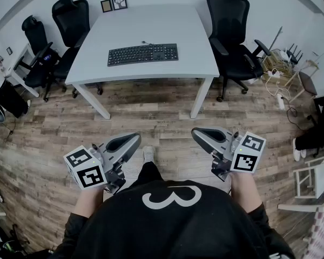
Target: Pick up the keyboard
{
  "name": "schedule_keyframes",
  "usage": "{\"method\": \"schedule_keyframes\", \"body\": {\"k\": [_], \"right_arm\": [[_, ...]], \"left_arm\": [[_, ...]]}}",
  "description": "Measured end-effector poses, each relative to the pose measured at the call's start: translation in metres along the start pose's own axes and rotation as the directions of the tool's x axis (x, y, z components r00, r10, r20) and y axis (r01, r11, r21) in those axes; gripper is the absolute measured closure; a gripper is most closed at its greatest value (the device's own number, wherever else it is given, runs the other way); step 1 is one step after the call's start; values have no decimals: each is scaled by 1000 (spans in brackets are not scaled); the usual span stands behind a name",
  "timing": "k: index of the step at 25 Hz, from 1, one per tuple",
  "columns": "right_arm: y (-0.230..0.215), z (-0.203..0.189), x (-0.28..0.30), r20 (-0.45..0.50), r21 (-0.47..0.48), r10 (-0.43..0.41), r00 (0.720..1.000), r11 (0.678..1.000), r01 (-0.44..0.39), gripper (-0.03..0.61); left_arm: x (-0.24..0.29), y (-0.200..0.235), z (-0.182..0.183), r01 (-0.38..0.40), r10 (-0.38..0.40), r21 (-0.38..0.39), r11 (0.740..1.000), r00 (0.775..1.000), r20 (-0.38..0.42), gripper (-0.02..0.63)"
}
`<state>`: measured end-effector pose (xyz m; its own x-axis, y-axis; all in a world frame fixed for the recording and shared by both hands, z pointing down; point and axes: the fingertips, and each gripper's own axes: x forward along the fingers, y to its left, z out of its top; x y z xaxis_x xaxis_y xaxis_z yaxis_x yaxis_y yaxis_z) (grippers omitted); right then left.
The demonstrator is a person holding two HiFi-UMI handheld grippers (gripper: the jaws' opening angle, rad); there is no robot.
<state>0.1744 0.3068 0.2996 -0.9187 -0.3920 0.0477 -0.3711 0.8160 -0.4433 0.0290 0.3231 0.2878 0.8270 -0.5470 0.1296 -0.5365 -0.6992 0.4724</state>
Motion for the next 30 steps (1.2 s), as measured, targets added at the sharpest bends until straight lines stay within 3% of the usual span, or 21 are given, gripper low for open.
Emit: {"method": "schedule_keyframes", "body": {"k": [17, 30], "right_arm": [[-12, 24, 24, 32, 29, 50, 998, 998, -51, 571], [-92, 47, 94, -8, 53, 2, 1000, 999, -1, 569]], "left_arm": [[-1, 27, 21, -16, 16, -10, 1000, 999, 41, 601], [25, 130, 64, 18, -11, -79, 997, 996, 89, 601]]}}
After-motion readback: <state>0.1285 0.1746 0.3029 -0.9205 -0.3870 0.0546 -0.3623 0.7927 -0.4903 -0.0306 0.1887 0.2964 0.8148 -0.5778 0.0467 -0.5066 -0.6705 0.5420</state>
